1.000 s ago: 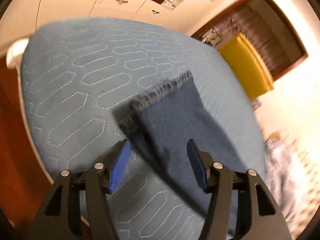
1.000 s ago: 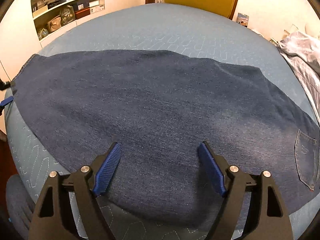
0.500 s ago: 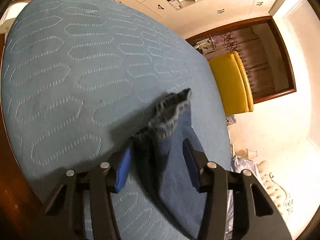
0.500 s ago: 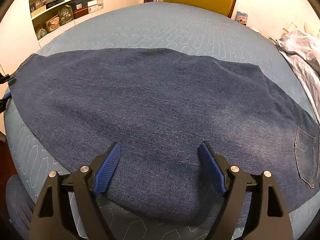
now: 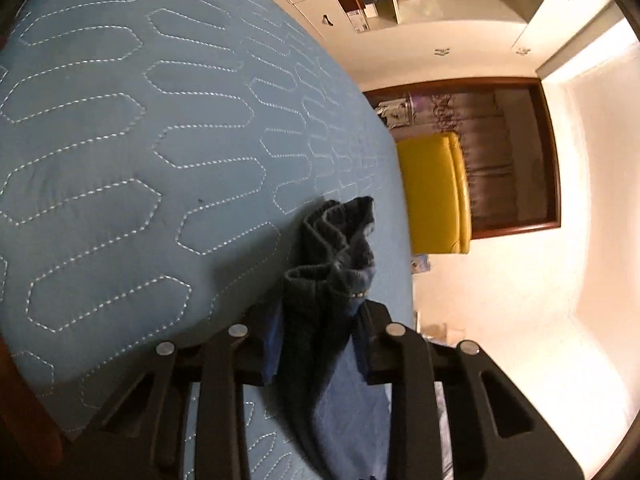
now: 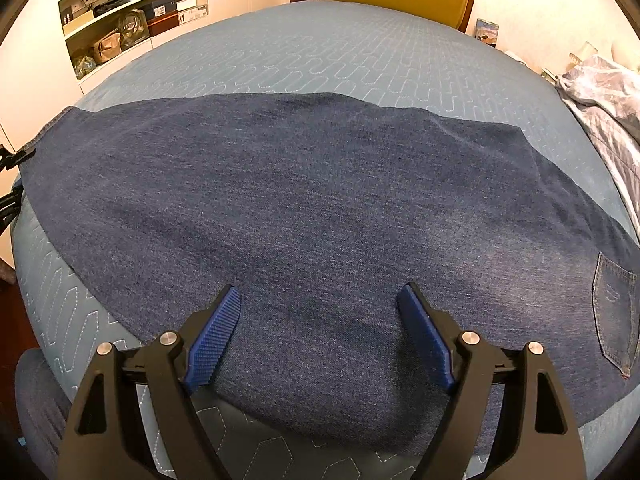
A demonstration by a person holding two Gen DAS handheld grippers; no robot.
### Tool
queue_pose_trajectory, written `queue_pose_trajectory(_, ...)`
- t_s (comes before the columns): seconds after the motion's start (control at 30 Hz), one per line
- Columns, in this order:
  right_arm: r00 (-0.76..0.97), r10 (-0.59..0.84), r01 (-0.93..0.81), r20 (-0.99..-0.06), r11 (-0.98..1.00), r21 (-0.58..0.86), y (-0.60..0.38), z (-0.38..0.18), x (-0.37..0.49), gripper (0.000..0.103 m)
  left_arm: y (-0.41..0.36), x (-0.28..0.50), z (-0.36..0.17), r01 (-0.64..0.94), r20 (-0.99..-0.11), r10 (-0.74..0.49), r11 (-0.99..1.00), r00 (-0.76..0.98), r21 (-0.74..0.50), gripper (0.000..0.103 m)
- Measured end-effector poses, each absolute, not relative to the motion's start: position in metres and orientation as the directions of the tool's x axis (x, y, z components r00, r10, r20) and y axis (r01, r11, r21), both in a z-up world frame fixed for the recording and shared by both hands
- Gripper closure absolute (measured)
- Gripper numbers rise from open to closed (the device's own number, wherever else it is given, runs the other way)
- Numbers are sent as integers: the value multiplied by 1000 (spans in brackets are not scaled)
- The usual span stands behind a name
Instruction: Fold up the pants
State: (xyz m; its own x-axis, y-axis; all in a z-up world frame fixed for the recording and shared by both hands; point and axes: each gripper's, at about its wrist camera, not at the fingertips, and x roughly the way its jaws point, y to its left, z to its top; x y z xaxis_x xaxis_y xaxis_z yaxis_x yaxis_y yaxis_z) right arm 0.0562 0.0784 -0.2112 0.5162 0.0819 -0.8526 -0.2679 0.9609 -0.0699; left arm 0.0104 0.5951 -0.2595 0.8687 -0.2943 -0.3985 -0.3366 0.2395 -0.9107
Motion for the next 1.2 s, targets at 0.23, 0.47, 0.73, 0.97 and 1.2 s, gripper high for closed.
queue_pose_trajectory(0.23,493,100,-246,-864,969,-29,72,-204,64,26,583,18,-240,-403,-517,-244,394,820,-826,83)
queue_pose_trajectory(0.47,511,5,-178,-859,979,-100,52,-193,71,29,508,48,-144,-447,-686,66,802,725,-396,86)
queue_pose_trajectory(0.73,471,149,-57,-869,989,138,-25,-178,78,29,291,74,-76,-171,-558,283,954,780,245,86)
queue_pose_trajectory(0.97,436,337,47,-834,917,396,-104,-170,86,29,78,39,-177,217,-539,124,823,833,525,86)
queue_pose_trajectory(1.2,356,492,40,-795,842,539,-113,-176,104,29,60,48,-220,219,-484,196,707,853,672,60)
